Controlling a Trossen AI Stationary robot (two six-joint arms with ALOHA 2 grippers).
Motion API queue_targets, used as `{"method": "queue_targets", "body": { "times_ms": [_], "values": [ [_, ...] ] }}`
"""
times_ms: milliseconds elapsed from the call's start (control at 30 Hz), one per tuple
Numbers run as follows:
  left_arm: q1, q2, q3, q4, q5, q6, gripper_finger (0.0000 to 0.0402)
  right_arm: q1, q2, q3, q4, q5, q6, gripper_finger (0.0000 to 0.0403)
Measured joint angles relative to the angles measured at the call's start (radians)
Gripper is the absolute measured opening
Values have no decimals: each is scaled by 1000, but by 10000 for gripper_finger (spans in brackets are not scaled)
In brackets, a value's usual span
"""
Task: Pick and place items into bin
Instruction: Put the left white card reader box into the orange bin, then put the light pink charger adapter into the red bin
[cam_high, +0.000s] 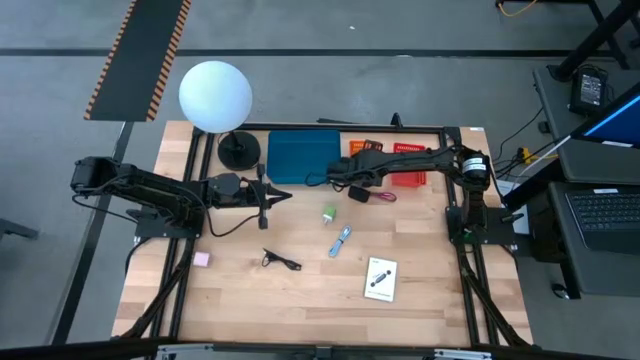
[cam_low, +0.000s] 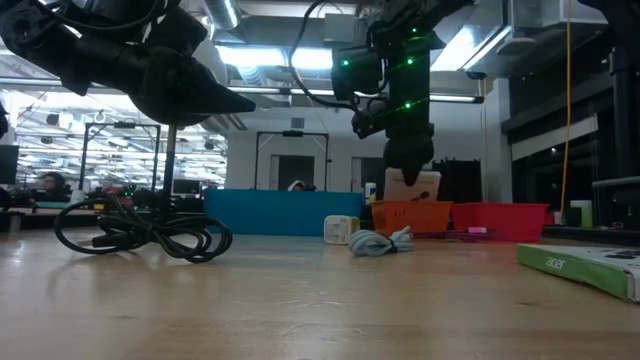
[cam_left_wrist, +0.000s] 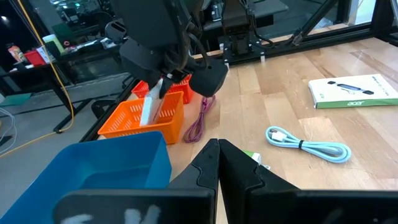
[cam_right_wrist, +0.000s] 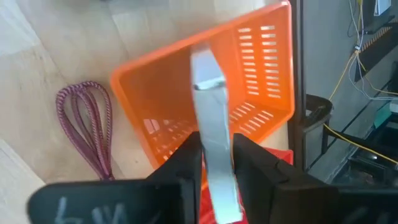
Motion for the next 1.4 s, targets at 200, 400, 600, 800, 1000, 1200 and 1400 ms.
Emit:
{"method": "queue_targets", "body": {
  "times_ms": [200,400,600,800,1000,1200,1400],
  "values": [
    [0,0,0,0,0,-2,3,0,0,-33,51,-1,-22,117],
    [0,0,0,0,0,-2,3,-5,0,-34,52,2,-36,156],
    [0,0,0,0,0,-2,3,-4,0,-34,43,2,-93,178],
    [0,0,0,0,0,-2,3,-1,0,-34,41,10,-118,181],
    [0,0,0,0,0,-2,3,3,0,-34,33,10,-129,181],
    [0,0,0,-1,0,-2,3,3,0,-34,31,10,-178,181],
    [0,0,0,-1,0,-2,3,11,-1,-34,2,162,-177,181]
  ]
}}
